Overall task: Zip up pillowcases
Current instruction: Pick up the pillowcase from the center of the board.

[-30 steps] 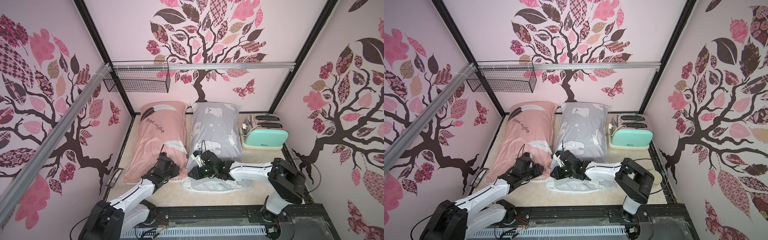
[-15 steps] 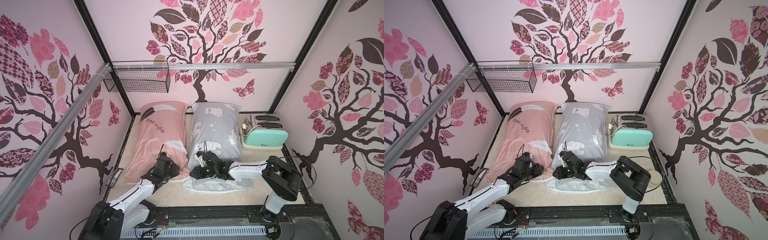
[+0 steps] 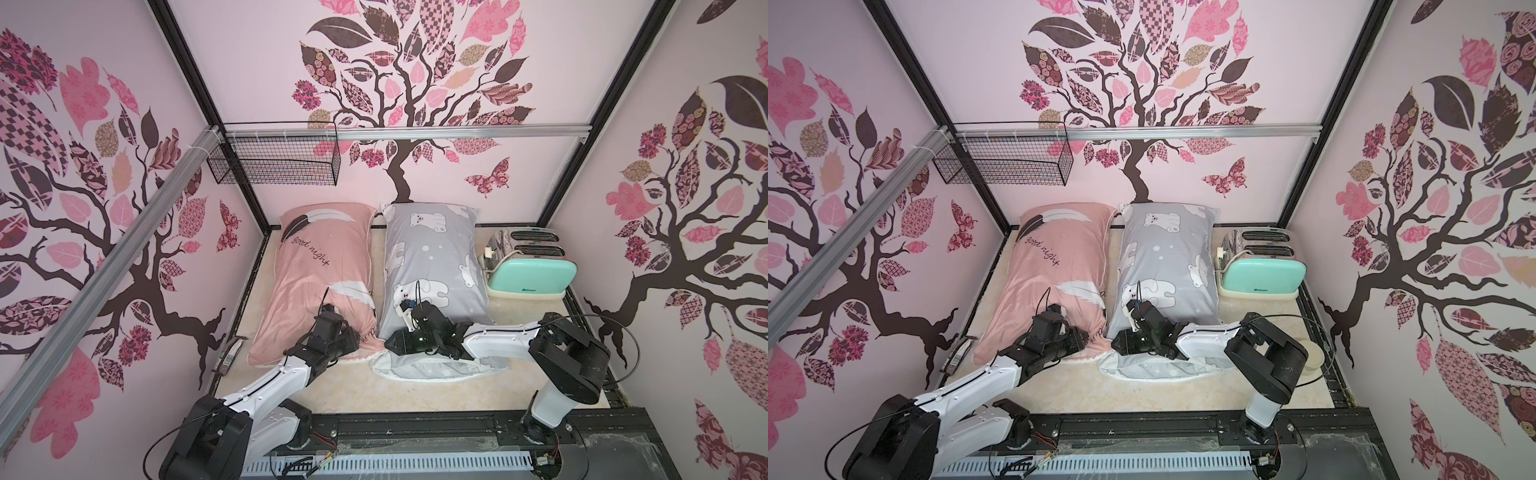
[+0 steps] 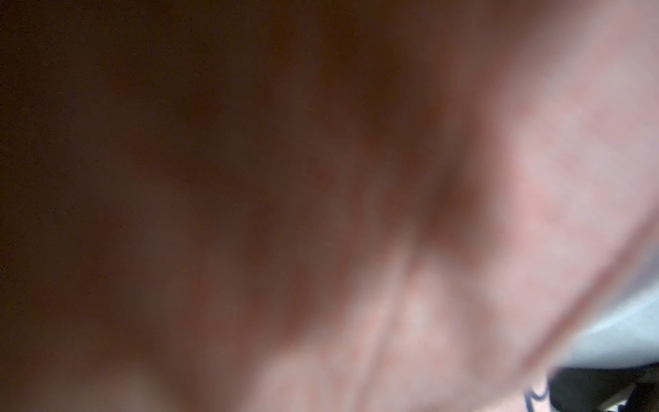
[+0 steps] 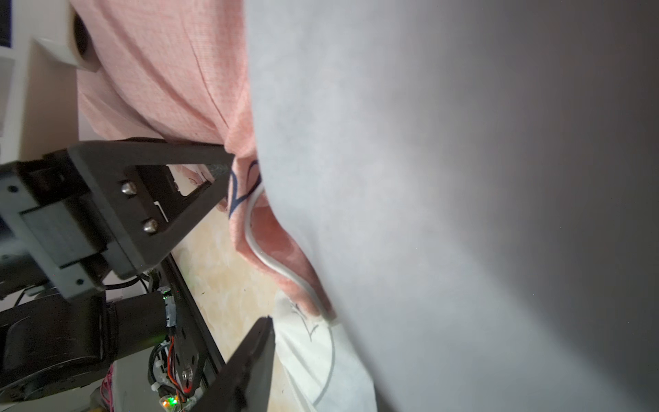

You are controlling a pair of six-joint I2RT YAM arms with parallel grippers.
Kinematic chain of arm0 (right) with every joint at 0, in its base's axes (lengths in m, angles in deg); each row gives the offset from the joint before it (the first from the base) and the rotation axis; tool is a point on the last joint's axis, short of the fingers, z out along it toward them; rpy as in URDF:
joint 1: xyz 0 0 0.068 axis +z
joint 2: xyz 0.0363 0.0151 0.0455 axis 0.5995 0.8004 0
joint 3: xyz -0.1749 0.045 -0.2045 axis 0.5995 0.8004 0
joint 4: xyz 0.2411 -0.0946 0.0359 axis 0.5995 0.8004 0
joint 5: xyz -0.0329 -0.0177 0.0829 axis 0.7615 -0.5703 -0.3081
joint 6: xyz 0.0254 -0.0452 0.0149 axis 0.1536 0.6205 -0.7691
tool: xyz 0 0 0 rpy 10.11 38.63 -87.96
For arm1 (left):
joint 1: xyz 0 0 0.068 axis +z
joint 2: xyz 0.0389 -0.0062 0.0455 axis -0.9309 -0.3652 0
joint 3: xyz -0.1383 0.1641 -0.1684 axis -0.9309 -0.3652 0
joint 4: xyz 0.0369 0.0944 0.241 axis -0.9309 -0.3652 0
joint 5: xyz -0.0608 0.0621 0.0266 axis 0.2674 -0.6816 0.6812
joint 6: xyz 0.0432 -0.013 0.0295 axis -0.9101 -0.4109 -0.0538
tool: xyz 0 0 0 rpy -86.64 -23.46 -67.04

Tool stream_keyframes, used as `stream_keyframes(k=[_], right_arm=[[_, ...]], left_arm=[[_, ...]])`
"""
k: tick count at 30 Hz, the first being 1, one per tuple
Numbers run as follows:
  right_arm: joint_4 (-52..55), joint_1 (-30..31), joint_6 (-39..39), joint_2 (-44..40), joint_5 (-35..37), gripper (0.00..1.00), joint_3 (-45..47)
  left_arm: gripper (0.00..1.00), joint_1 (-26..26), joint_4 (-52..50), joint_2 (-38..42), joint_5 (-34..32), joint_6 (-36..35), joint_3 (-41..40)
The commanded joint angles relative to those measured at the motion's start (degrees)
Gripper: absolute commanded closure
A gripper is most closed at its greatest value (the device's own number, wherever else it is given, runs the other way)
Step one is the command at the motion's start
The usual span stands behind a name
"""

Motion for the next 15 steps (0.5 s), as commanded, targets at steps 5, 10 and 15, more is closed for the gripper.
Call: stream_keyframes(k=[5, 10, 15], right_arm=[[-7.3, -0.4, -3.7, 3.0, -7.0, 0.64, 1.2], [-7.9, -0.3, -3.9, 4.5, -7.5, 0.66, 1.4], [-8.8, -0.3, -3.7, 5.1, -7.1, 0.55, 1.6]], left_arm=[[0.54, 0.5, -0.9, -1.3, -0.2, 0.0, 0.0], [0.55, 0.5, -0.1, -2.2, 0.4, 0.2, 0.0], [0.56, 0.6, -0.1, -1.9, 0.3, 0.3, 0.0]])
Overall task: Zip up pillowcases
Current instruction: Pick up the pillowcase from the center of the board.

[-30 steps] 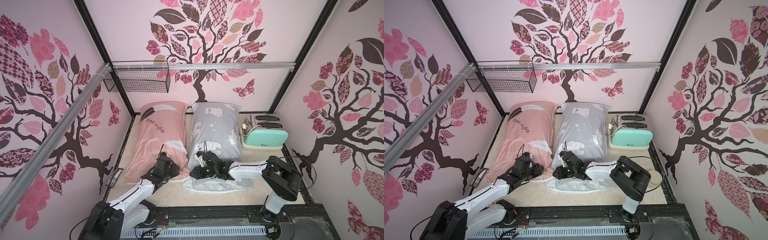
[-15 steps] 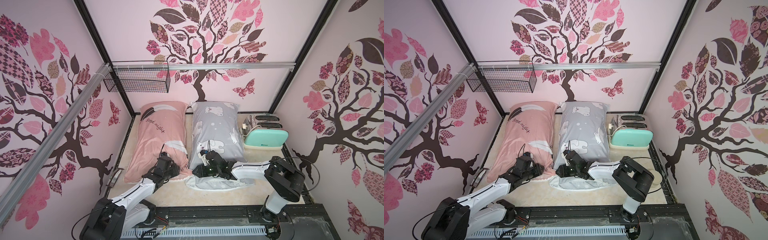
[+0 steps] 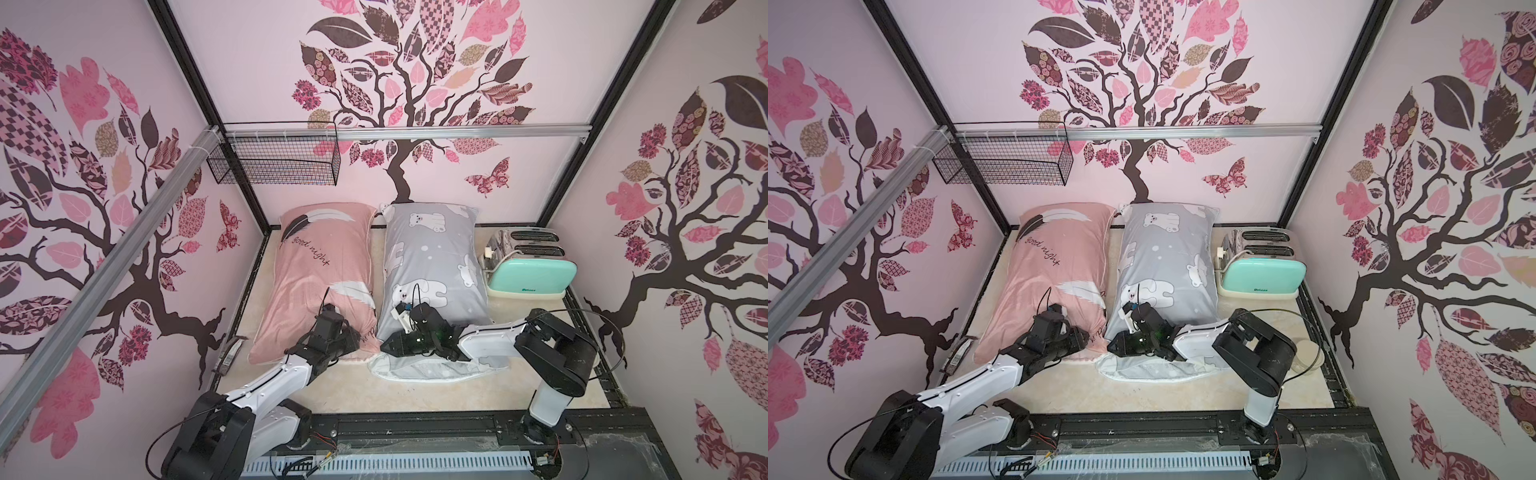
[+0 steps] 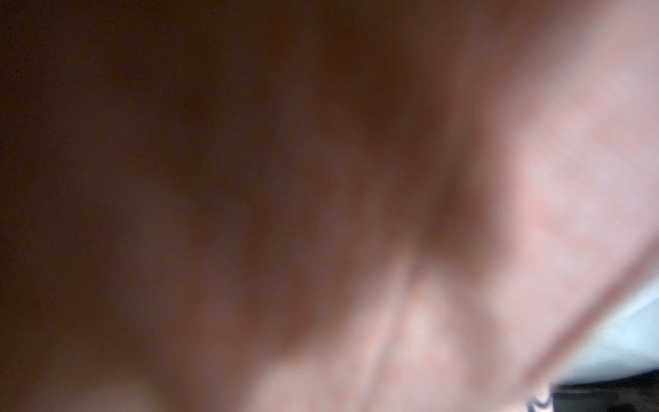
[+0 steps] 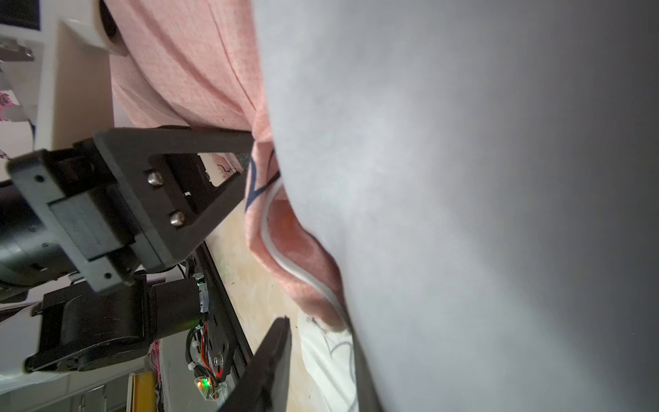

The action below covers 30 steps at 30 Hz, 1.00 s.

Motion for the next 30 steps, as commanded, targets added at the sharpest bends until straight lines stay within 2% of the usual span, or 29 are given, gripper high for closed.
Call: stream_keyframes(k=[1, 5, 11, 16, 20, 21, 23, 27, 30], right_arm=[[-0.4, -0.2, 0.3, 1.4, 0.0, 0.49, 0.4], [-0.8, -0.2, 0.3, 1.9, 0.6, 0.50, 0.5], [-1.1, -0.2, 0.8, 1.1, 0.6, 0.74, 0.9], [-0.2, -0.2, 1.2, 0.0, 0.6, 0.86, 0.9], [4.9, 0.1, 3.3, -2.6, 2.7, 0.95, -0.3], [7.9, 0.6, 4.6, -3.5, 4.3, 0.99, -1.3], [15.5, 2.3, 7.9, -5.1, 9.5, 1.00, -4.5], [38.6, 10.2, 15.2, -5.2, 29.2, 1.00, -17.7], [45.5, 11.1, 14.6, -2.6, 33.9, 1.00, -22.3]], left_arm=[[0.56, 0.5, -1.2, -0.6, -0.2, 0.1, 0.1], [0.57, 0.4, -1.5, -0.3, -0.1, 0.1, 0.3], [0.57, 0.4, -1.5, -0.2, -0.1, 0.1, 0.2], [0.58, 0.4, -1.5, -0.3, 0.1, 0.2, 0.2], [0.54, 0.5, -2.5, 0.7, 1.4, 0.7, 0.6], [0.52, 0.4, -3.4, 1.4, 2.2, 0.9, 1.1], [0.46, 0.4, -6.7, 3.8, 3.1, 1.0, 2.4], [0.37, 0.5, -16.3, 12.5, 2.0, 1.6, 5.1], [0.36, 0.5, -20.4, 19.6, 3.3, 2.9, 5.8]])
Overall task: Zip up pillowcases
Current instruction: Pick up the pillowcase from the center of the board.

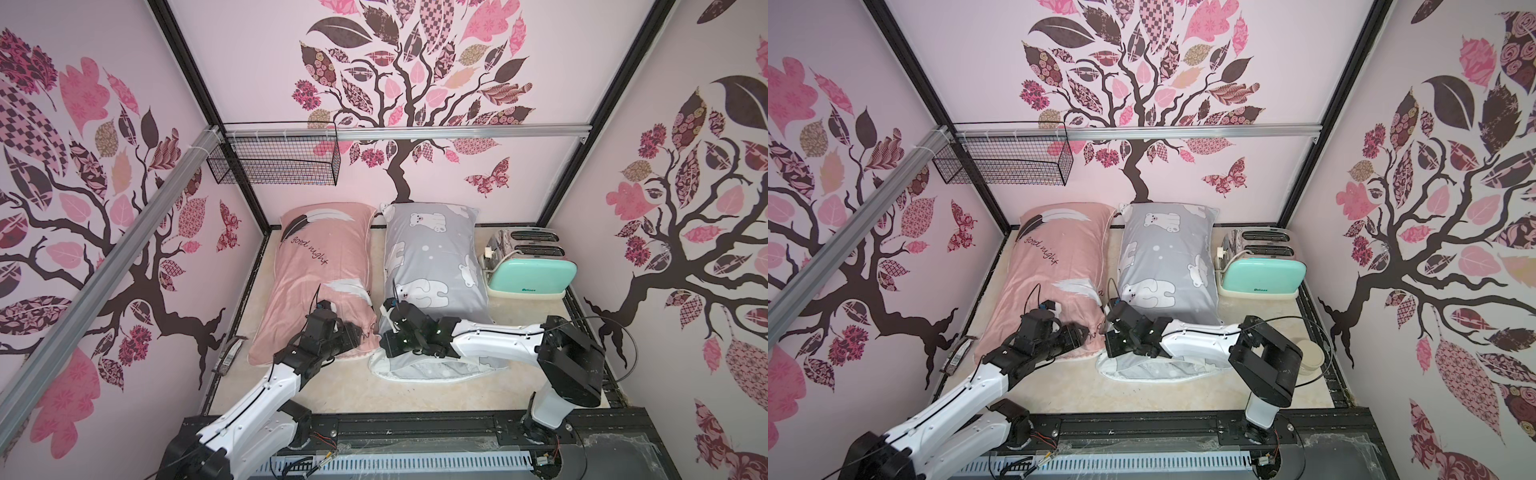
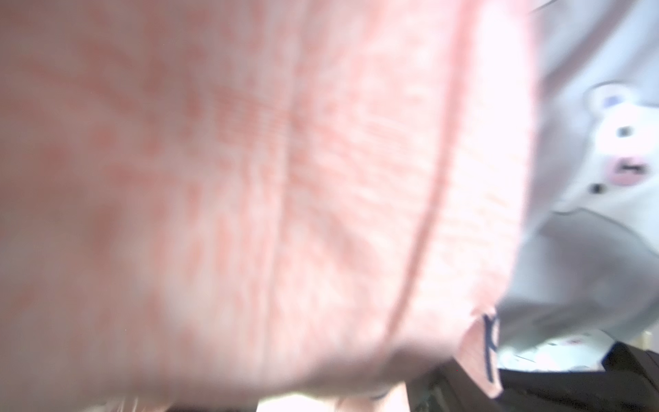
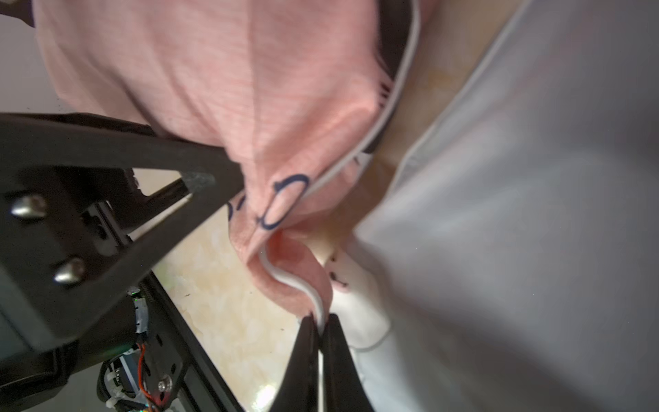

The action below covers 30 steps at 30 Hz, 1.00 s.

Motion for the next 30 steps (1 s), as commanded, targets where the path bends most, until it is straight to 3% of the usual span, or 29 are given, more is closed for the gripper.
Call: stream_keyframes(k=[1, 6, 11, 14, 17, 22, 26, 30], right_arm=[[13.8, 0.7, 3.3, 1.4, 10.9, 1.00, -3.1], [3.9, -0.4, 1.5, -2.1, 1.0, 1.00, 1.4], [13.1, -0.4, 3.1, -1.7, 6.8, 1.00, -3.3], [12.8, -0.4, 3.5, -2.3, 6.4, 1.00, -2.9], [10.9, -0.5, 3.0, -3.5, 3.6, 1.00, -2.4], [6.9, -0.8, 2.1, -5.5, -1.6, 1.00, -1.2], [3.4, -1.1, 1.0, -7.1, -7.5, 1.00, 0.4], [-0.6, -1.8, -0.5, -10.1, -13.8, 1.00, 3.0]], left_arm=[[0.37, 0.3, -7.9, 5.5, 1.8, 1.5, 1.6], [0.45, 0.3, -9.4, 10.1, 9.4, 4.7, -0.3], [0.47, -1.3, -13.2, 14.8, 8.2, 6.4, -1.2], [0.52, -2.7, -12.8, 16.8, 8.7, 8.6, -0.9], [0.59, -8.4, -9.7, 16.5, 7.6, 11.6, -0.8], [0.71, -18.2, 4.3, 9.9, 6.4, 16.5, -3.1], [0.75, -18.5, 9.5, 3.5, 4.4, 16.1, -3.4], [0.80, -12.3, 16.0, 0.2, 7.6, 17.1, -6.6]])
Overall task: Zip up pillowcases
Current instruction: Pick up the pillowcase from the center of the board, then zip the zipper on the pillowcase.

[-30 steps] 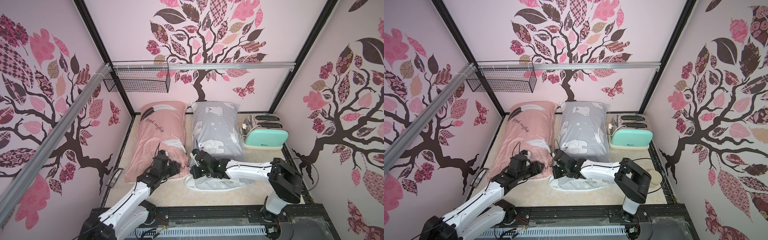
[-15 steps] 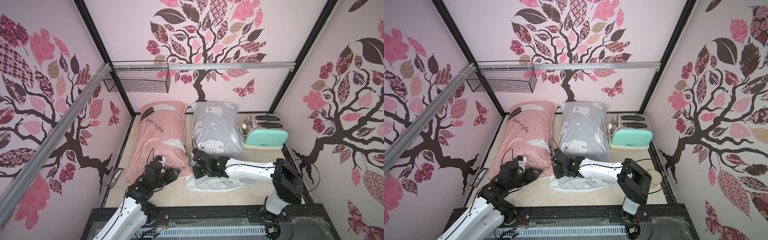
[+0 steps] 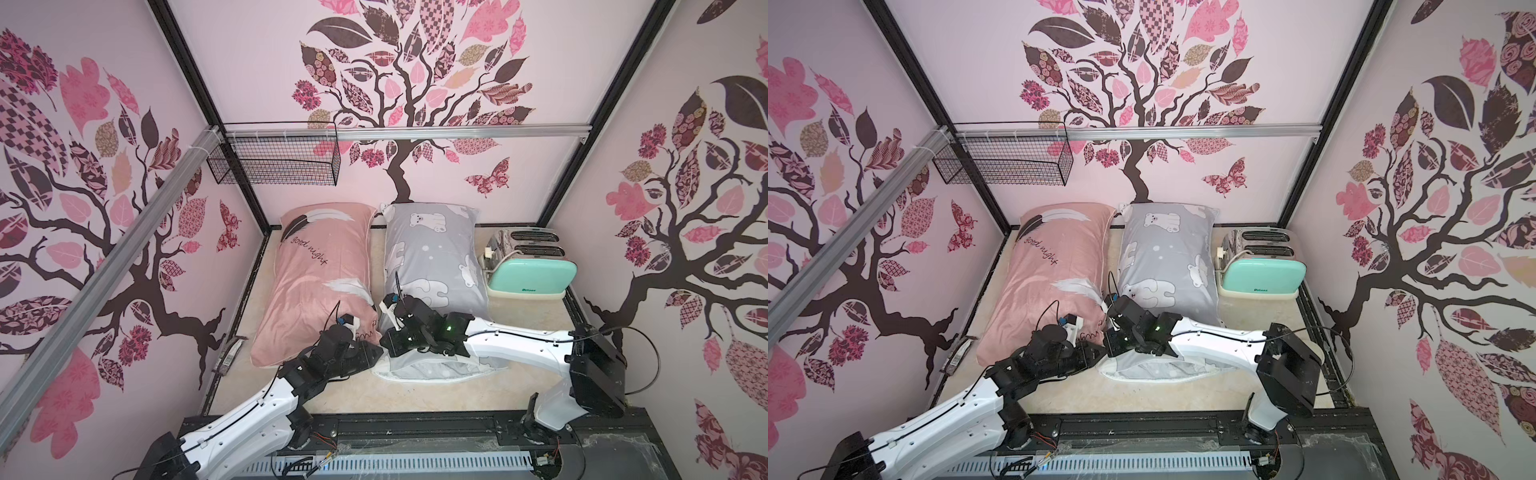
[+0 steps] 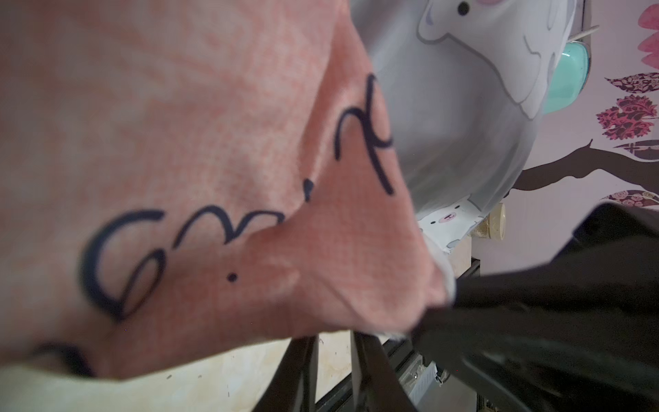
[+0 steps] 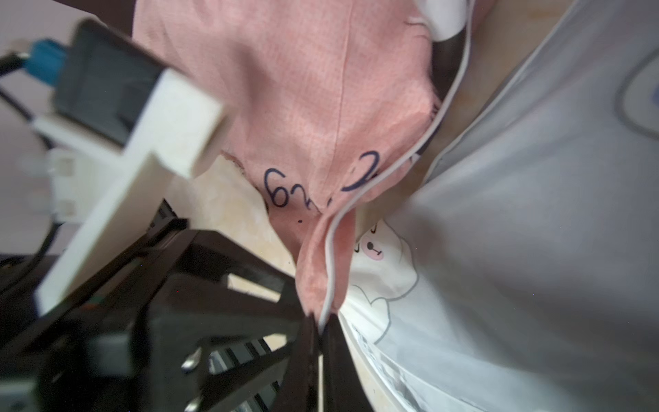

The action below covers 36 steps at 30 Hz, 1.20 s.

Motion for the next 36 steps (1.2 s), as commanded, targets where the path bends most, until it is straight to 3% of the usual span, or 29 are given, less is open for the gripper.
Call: stream_keyframes(k=[1, 6, 10, 13, 18, 23, 36], right_arm=[[-4.7, -1.1, -2.2, -3.2, -7.8, 1.00, 2.1], [-1.8, -2.4, -1.8, -4.0, -4.1, 1.00, 2.8], [-3.5, -4.0, -2.8, -3.0, -6.6, 1.00, 3.2], [-4.5, -4.3, -3.1, -2.5, -8.3, 1.00, 3.1], [-7.7, -5.6, -5.7, -2.1, -12.9, 1.00, 4.6], [-10.4, -6.4, -7.8, -1.9, -15.8, 1.00, 5.6], [-17.9, -8.9, -12.7, -0.7, -19.5, 1.00, 8.8]], left_arm=[[0.81, 4.8, 8.8, -0.6, 1.8, 1.8, -3.0], [0.89, 6.7, 6.6, 5.2, 3.5, 2.4, -4.8], [0.93, 6.6, 4.3, 11.9, 5.4, 3.6, -5.4], [0.93, 6.6, 7.9, 15.3, 7.4, 6.2, -6.9], [0.82, 6.6, 10.2, 14.3, 9.0, 7.0, -7.0], [0.80, 6.7, 11.5, 11.0, 9.3, 6.7, -6.6], [0.70, 6.7, 11.6, 11.6, 10.6, 8.0, -7.0]])
